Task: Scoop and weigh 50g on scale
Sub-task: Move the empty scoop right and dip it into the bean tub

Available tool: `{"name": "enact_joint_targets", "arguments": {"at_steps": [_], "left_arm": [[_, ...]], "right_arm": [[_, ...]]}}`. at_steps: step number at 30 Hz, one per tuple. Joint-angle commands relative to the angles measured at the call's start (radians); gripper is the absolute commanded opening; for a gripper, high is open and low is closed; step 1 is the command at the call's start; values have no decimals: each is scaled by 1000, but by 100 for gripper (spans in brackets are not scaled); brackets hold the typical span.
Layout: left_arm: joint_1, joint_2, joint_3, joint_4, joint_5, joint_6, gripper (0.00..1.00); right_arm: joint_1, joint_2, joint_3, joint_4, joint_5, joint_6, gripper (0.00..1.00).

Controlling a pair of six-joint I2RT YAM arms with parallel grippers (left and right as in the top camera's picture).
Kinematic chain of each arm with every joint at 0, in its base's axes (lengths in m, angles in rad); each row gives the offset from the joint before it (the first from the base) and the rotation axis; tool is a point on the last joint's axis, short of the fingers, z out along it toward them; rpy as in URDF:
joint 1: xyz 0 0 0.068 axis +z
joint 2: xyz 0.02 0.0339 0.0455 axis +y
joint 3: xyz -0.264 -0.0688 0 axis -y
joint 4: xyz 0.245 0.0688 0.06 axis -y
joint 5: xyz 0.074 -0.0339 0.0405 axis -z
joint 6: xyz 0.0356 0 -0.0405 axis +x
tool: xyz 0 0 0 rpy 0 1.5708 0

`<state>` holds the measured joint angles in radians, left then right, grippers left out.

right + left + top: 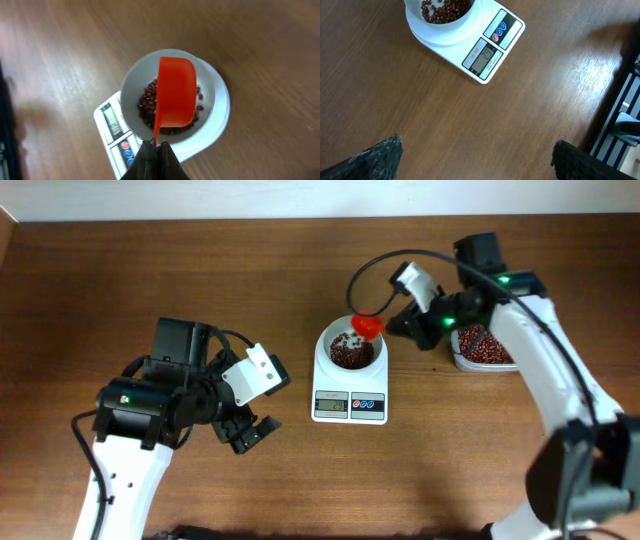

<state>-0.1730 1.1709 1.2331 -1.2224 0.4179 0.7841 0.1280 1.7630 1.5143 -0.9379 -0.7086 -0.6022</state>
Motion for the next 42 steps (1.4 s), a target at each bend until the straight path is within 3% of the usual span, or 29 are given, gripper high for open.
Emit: {"name": "enact_joint_targets", "arguments": {"at_steps": [1, 5, 12, 18, 25, 33, 42], "left_arm": [[-3, -3, -5, -2, 4, -12, 99], [-3, -3, -5, -2, 4, -12, 99], [-3, -3, -5, -2, 4, -12, 99], [-3, -3, -5, -2, 4, -12, 99], [-3, -3, -5, -2, 4, -12, 99], [-3, -3, -5, -2, 4, -12, 99], [-3, -3, -5, -2, 4, -12, 99]], "right_arm": [[-49, -153, 38, -55, 14, 16, 4], [-168, -236, 38, -133, 29, 16, 4], [-330, -203, 9, -202, 276, 17, 4], [-378, -108, -41, -136, 499, 231, 4], [-378, -36, -41, -140, 651, 313, 4], [-377, 51, -42, -166, 618, 315, 4], [-378, 71, -42, -185, 391, 315, 4]]}}
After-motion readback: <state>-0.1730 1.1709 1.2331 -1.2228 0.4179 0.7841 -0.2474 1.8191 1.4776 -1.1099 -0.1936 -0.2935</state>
